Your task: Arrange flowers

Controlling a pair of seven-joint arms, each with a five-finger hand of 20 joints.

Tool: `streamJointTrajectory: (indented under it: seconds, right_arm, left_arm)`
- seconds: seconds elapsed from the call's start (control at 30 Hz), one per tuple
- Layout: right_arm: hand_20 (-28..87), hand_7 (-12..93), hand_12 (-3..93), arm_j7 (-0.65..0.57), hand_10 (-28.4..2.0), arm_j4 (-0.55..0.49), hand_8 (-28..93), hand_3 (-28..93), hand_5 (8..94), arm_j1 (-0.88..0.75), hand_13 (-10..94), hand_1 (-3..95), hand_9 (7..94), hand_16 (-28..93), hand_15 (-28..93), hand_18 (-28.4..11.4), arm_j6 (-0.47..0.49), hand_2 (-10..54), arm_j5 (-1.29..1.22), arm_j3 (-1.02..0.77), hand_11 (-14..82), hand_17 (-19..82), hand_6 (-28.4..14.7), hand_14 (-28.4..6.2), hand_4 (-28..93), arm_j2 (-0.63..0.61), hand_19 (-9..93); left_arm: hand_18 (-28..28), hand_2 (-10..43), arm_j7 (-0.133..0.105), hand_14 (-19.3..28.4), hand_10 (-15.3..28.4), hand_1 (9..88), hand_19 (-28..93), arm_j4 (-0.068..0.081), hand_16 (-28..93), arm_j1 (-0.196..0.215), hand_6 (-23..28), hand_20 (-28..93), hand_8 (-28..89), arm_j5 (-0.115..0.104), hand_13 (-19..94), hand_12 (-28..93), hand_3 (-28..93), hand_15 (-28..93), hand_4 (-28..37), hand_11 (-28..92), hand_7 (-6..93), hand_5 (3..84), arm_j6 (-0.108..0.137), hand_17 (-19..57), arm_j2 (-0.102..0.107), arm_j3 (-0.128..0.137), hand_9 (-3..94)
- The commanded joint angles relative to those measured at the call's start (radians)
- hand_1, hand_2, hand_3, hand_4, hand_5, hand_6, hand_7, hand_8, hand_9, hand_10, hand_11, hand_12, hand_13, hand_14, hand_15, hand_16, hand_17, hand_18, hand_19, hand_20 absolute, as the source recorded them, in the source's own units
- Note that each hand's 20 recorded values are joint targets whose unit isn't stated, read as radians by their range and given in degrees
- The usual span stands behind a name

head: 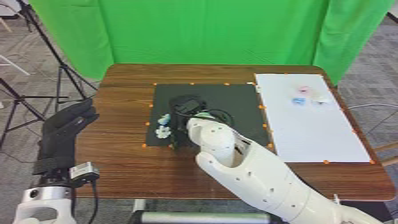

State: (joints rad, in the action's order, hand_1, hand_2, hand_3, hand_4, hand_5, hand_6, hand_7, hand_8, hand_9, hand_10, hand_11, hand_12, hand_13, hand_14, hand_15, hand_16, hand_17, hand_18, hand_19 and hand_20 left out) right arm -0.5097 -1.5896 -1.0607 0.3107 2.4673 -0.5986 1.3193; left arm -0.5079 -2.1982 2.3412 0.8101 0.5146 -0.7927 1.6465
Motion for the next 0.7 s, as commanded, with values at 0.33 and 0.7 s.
streamJointTrajectory:
  seconds: [0.33, 0.7]
  right_arm:
    - [11, 24, 20.8, -0.027, -20.4, -0.014, -14, 84, 61.4, 0.011, 60, 38.3, 57.4, 17, 83, -26.9, 0.045, -9.5, 0.000, -0.009, 41.0, 17, -6.4, -14.1, -26, 0.012, 82]
    - [14, 23, 20.8, -0.061, -21.9, -0.011, -13, 85, 59.1, 0.058, 57, 36.8, 54.8, 17, 84, -28.3, 0.021, -9.5, -0.047, 0.017, 40.1, 14, -8.4, -15.4, -26, -0.001, 79]
  left_arm:
    - [18.8, 3.3, 0.005, 23.7, 19.1, 27.5, 52, -0.002, -17, 0.013, 10.9, 12, -12, 0.006, 19, 10, 82, 66, -16.4, 42, 20.5, 40.8, -0.005, -13.0, -0.002, 0.004, 31.7]
    - [18.8, 3.2, 0.000, 23.8, 19.1, 27.6, 52, -0.003, -17, 0.018, 10.9, 12, -12, -0.001, 19, 10, 82, 66, -16.3, 42, 20.5, 40.8, 0.002, -13.0, 0.007, 0.001, 31.8]
